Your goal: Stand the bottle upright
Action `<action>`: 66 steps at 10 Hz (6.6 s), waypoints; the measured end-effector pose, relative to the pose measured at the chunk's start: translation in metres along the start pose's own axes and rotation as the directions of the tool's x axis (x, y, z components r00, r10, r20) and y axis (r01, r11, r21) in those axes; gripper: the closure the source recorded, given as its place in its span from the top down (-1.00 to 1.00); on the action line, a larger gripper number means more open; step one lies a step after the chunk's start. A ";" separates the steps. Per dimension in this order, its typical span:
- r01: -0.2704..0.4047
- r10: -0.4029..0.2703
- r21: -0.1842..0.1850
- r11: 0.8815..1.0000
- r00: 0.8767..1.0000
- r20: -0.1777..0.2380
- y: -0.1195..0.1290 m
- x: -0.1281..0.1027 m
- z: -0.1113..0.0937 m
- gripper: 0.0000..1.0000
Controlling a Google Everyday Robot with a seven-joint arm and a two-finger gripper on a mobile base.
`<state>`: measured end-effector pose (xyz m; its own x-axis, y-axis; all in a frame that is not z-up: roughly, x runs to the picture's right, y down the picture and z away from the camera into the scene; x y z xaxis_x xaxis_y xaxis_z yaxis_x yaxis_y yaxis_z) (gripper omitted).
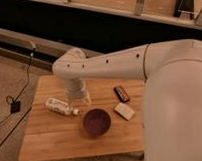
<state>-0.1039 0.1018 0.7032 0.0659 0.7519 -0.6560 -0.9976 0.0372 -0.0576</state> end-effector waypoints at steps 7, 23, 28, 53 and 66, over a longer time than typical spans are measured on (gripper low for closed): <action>0.000 0.000 0.000 1.000 1.000 0.000 0.000 0.000 0.000 0.30; 0.083 -0.083 0.010 0.997 0.996 -0.018 -0.002 -0.007 0.017 0.30; 0.434 -0.433 0.018 0.901 0.901 -0.017 0.010 -0.057 0.075 0.30; 0.926 -0.926 0.016 0.377 0.377 0.012 0.074 -0.119 0.184 -0.73; 0.983 -0.942 0.109 -0.146 -0.104 -0.319 -0.023 -0.184 0.192 -1.00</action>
<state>-0.0967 0.0888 0.9700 0.9388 -0.3237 -0.1177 0.2084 0.8058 -0.5543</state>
